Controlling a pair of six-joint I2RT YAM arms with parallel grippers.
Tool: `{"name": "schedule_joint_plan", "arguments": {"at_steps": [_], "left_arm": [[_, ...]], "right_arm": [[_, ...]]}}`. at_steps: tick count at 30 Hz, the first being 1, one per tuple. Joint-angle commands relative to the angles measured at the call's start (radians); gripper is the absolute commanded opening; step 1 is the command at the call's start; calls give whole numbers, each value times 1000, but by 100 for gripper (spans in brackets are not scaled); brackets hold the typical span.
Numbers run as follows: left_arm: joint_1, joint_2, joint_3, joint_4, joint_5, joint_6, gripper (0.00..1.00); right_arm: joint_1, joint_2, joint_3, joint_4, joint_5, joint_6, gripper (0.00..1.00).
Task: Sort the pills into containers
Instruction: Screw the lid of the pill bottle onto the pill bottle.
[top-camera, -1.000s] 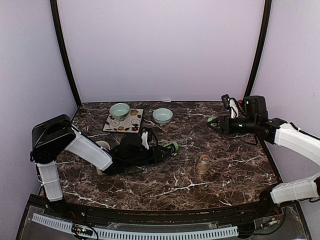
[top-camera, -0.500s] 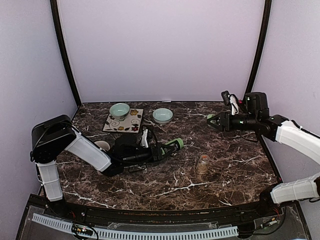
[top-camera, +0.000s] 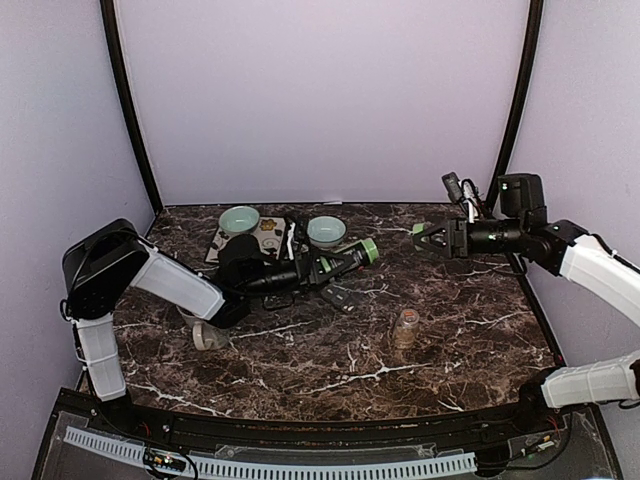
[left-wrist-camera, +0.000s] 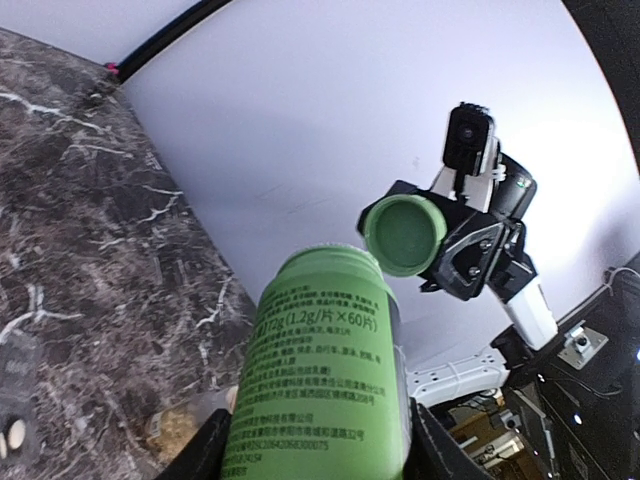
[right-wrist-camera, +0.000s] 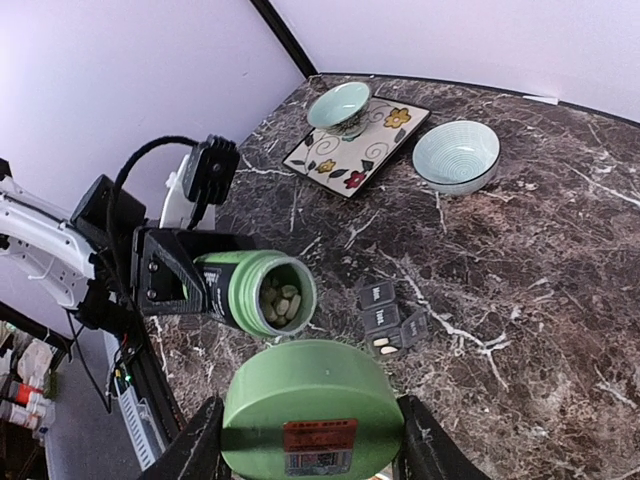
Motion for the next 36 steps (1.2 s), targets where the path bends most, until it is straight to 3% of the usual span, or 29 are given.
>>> {"name": "schedule_joint_plan", "arguments": {"at_steps": [1,9,36], "left_arm": [[5,34,92,114,176,-97,0],[15,83,182,109,317,-156,0],[58,122,276,102,455,-214,0]], "right_arm": [[1,-23,30,-13,-92,-11,20],[22,-6,53,-17,-145,-9,20],[99,107,78,33,-191,9,20]]}}
